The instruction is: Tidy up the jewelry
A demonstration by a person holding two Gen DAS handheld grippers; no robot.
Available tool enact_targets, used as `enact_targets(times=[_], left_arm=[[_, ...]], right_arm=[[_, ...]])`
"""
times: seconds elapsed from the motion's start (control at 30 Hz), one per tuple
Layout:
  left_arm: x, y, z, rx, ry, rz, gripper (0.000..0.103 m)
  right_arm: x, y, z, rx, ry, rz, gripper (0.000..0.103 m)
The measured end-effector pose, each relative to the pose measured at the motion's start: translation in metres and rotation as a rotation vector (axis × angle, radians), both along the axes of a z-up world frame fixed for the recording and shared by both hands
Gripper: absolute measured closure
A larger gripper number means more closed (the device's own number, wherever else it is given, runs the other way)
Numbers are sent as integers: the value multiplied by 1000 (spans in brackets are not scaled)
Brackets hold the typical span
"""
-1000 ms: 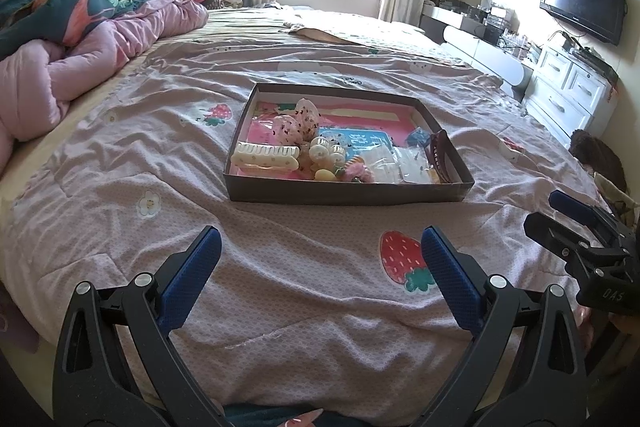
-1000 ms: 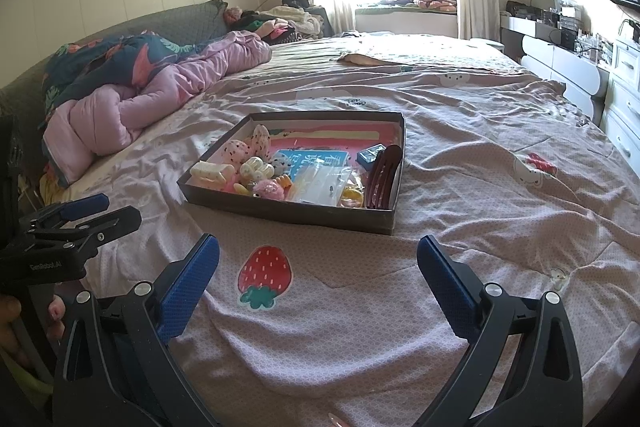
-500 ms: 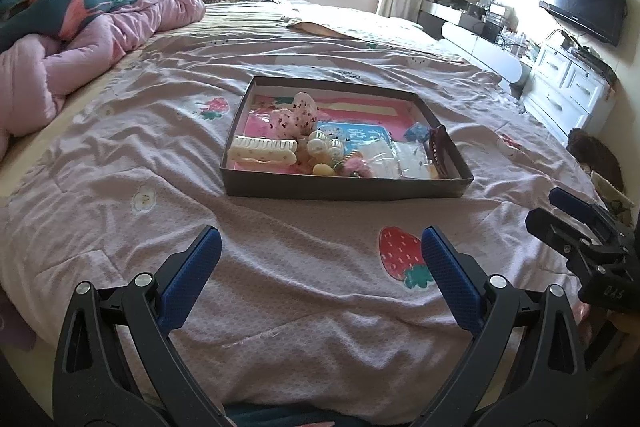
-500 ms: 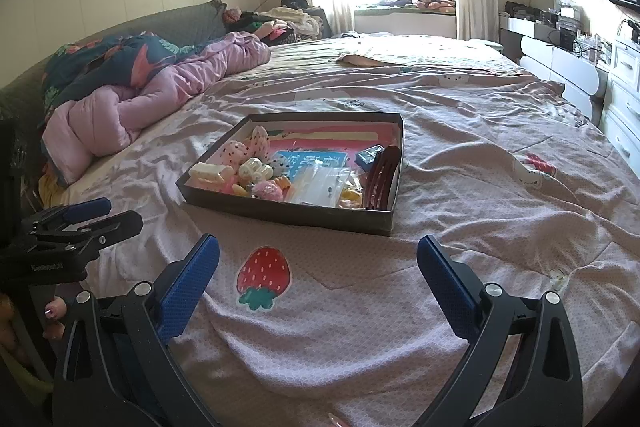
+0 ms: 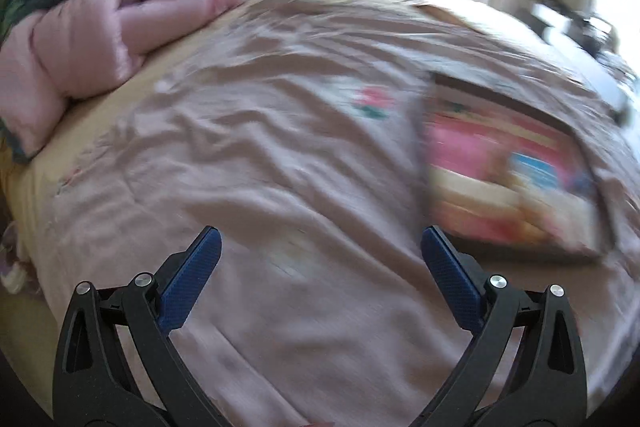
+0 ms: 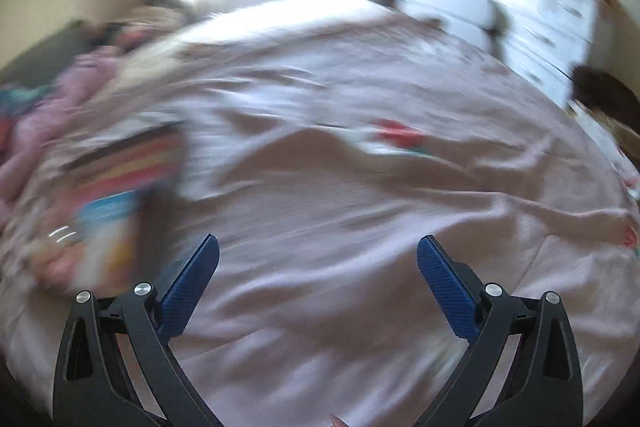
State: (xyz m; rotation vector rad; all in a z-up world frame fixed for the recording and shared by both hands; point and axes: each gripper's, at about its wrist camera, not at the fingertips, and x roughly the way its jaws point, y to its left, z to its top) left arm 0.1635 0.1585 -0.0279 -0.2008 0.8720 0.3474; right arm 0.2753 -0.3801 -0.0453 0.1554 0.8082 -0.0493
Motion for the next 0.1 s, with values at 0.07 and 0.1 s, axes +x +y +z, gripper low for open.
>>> enact_targets(times=[0.07,0.1], left_arm=[[16,26,-9,-15,17,42,11],[26,42,-14,-7,21,65,11]], right_arm=[[24,-23,-12,-29,42,-81,7],[41,-38,-21,-52,67,-117,7]])
